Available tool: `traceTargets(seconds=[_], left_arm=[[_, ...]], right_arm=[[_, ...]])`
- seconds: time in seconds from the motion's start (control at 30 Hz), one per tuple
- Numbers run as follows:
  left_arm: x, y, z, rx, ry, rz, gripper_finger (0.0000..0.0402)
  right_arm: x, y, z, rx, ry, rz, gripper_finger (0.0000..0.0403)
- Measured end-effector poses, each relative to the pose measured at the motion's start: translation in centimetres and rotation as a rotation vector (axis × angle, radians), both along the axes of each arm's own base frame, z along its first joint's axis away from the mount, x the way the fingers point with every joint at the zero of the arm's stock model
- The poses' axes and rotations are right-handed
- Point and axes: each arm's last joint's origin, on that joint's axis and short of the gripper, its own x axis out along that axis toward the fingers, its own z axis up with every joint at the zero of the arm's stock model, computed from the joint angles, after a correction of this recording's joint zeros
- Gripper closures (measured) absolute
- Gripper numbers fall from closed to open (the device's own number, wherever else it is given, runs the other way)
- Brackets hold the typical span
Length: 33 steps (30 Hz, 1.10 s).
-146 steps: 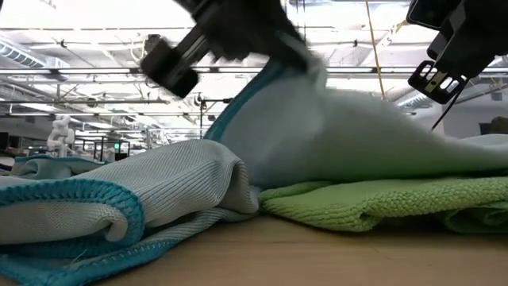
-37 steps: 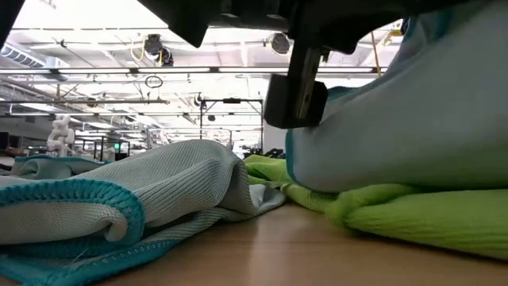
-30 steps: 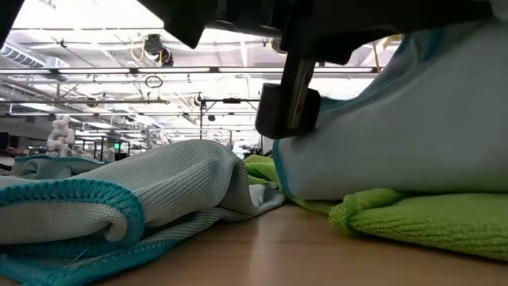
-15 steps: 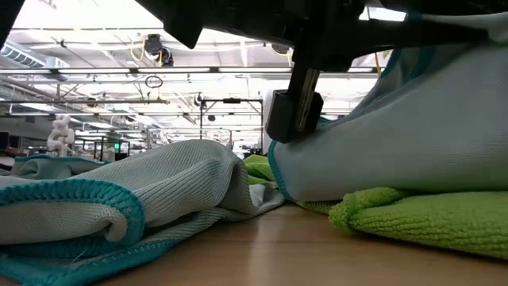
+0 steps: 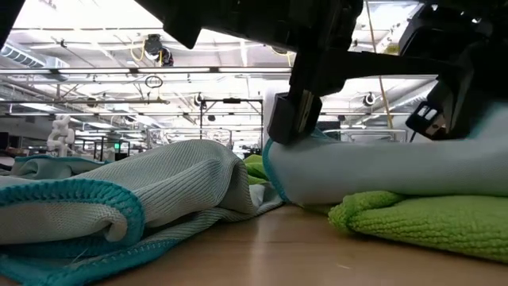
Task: Fold microfiber towels
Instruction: Fold the right blue microfiber towel
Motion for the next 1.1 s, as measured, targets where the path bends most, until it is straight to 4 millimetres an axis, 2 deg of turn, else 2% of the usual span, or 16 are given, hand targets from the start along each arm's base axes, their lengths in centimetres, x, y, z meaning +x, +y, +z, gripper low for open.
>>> traceTargets(seconds=[0.13, 0.3, 0.43, 0.53, 0.73, 0.9, 1.1], left_arm=[[0.3, 1.0, 0.1, -0.051, 0.014, -0.037, 0.0234], [0.8, 2.5, 0.5, -0.194, 0.058, -0.136, 0.0234], [0.7, 3.7, 1.7, -0.177, 0.043, -0.139, 0.0245], [0.2, 5.0, 3.1, -0.168, 0.098, -0.100, 0.0249], [-1.7, 8.5, 6.7, 0.026, 0.146, 0.023, 0.0249], [-3.6, 11.9, 8.4, 0.169, 0.221, 0.034, 0.0248], [-5.4, 14.3, 9.2, 0.302, 0.277, -0.049, 0.0247]], right_arm=[[-0.1, -0.1, 0.3, 0.124, 0.062, -0.054, 0.0403], [-1.1, -0.8, 0.5, 0.286, 0.265, -0.275, 0.0403], [-2.2, -1.2, 2.0, 0.385, 0.303, -0.334, 0.0396], [-2.9, -1.6, 3.2, 0.410, 0.254, -0.361, 0.0380], [-3.3, -2.0, 4.7, 0.352, 0.085, -0.342, 0.0325], [-2.2, -1.0, 5.3, 0.412, -0.024, -0.311, 0.0276], [-0.6, 0.2, 5.0, 0.287, -0.030, -0.234, 0.0240]])
